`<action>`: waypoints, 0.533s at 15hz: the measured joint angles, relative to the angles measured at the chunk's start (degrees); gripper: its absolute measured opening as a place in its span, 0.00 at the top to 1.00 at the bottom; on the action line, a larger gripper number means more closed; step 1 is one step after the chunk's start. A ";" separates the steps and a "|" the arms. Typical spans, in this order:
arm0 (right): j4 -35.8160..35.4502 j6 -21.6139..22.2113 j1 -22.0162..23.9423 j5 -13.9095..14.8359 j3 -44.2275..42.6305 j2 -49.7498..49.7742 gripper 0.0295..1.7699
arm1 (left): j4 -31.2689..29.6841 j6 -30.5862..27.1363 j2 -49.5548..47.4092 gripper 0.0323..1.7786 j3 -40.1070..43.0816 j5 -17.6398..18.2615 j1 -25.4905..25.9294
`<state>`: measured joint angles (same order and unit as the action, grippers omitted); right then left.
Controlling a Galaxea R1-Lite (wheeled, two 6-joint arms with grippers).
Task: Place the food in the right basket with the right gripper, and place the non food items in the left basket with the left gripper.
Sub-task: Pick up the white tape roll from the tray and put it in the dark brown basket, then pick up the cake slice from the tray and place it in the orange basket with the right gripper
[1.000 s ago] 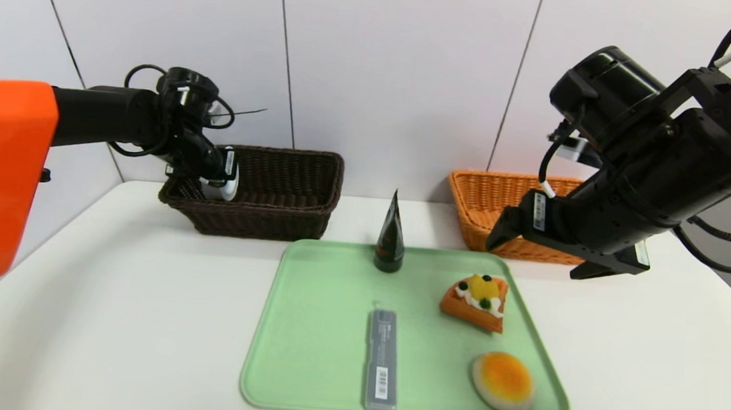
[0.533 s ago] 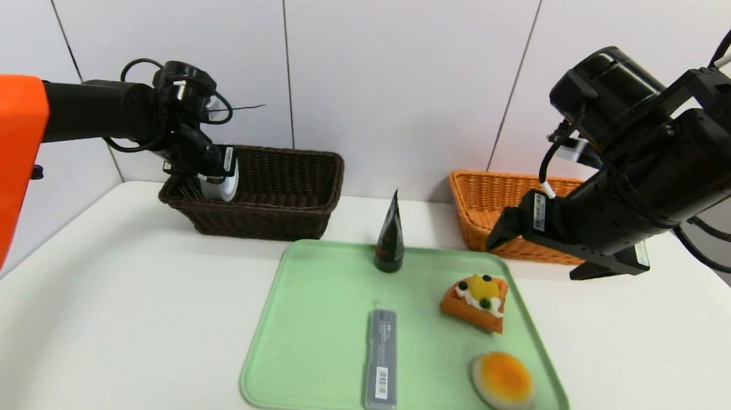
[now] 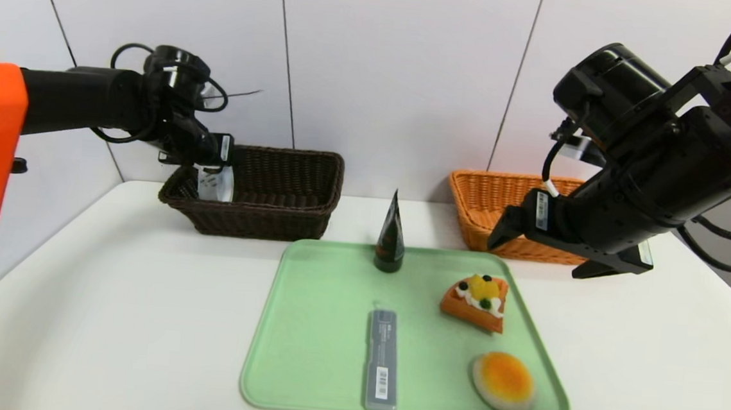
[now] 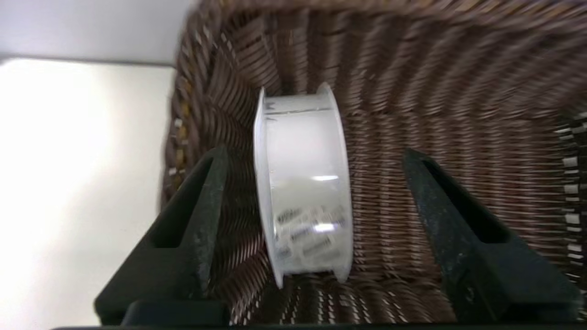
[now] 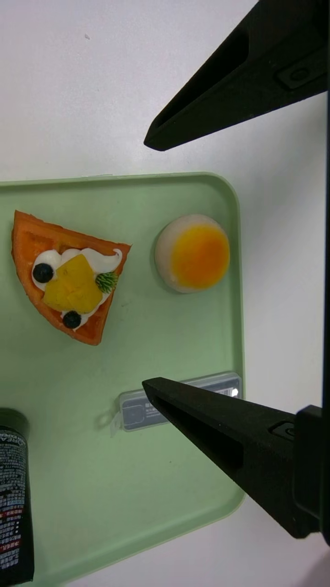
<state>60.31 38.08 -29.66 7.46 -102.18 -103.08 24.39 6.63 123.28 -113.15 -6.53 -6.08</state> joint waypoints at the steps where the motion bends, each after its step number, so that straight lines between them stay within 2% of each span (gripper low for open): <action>1: 0.00 -0.13 0.00 0.02 -0.07 0.22 0.03 | 0.52 0.26 -2.41 0.21 -0.02 0.00 -0.61; 3: 0.20 -0.40 0.00 0.04 -0.73 0.69 0.03 | 3.89 0.91 -8.07 0.18 0.15 0.00 -2.34; 5: 2.17 -0.55 -0.02 0.30 -1.73 1.24 0.03 | 10.67 3.32 -14.96 0.15 1.28 -0.02 -4.69; 7: 6.06 -0.30 0.01 1.51 -2.23 1.46 0.03 | 17.01 6.03 -21.99 0.12 6.24 -0.05 -7.17; 8: 6.50 0.04 0.20 1.57 -2.23 1.29 0.03 | 18.03 6.64 -25.88 0.11 11.09 -0.05 -8.46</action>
<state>66.80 38.12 -29.46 9.03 -104.41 -101.79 42.42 13.28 97.40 -102.06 -6.58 -14.54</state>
